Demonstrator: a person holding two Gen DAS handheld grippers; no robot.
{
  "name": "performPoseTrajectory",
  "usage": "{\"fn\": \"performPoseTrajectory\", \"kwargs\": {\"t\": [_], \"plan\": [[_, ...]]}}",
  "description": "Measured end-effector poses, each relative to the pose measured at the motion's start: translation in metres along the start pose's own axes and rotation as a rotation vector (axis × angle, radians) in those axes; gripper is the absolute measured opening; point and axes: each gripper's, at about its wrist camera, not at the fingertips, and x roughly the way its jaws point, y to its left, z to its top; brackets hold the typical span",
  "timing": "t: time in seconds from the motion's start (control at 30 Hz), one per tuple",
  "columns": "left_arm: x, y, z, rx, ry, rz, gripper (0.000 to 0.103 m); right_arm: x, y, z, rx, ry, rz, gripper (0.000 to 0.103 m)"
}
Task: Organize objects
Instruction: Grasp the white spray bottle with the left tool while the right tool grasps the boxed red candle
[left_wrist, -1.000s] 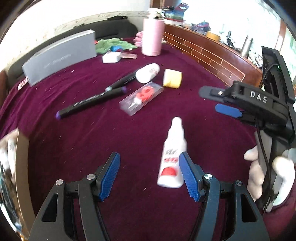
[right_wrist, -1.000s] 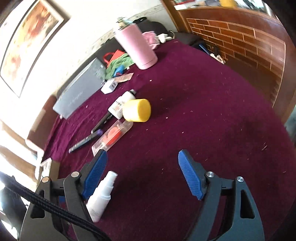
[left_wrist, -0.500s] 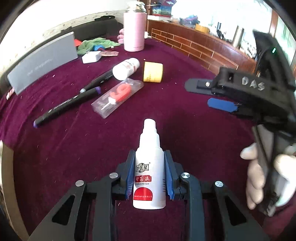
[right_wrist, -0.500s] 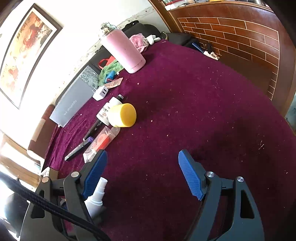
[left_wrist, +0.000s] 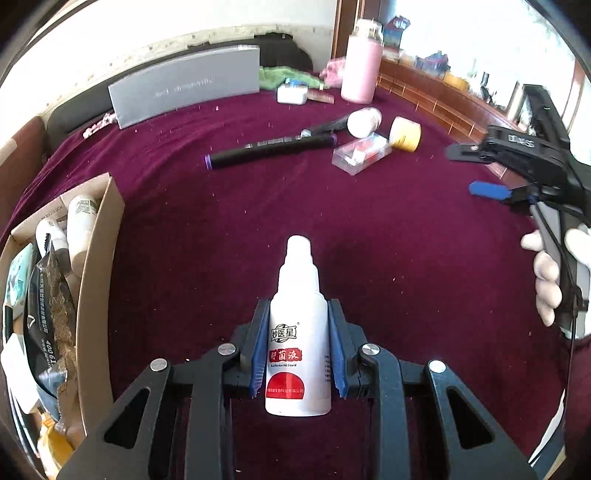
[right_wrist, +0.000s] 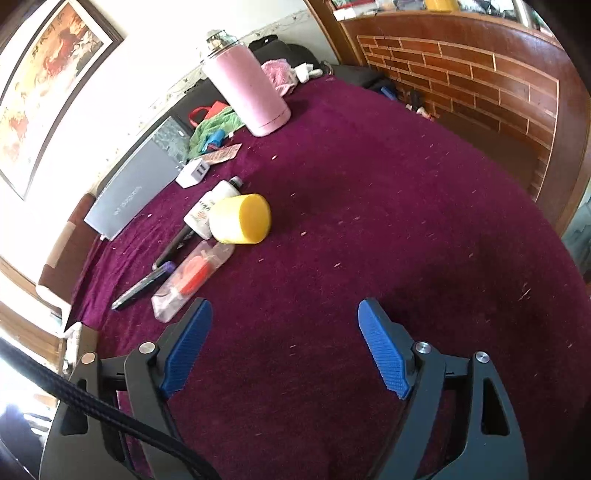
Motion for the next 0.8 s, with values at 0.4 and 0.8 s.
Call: {"fn": "performPoseTrajectory", "kwargs": {"t": [0.4, 0.8], "plan": [[-0.001, 0.011, 0.0, -0.064, -0.021, -0.059, 0.025, 0.067, 0.081, 0.019, 0.029, 0.183, -0.079, 0.083], [0.0, 0.016, 0.0, -0.095, -0.027, -0.096, 0.025, 0.103, 0.137, 0.017, -0.196, 0.222, -0.363, 0.03]]}}
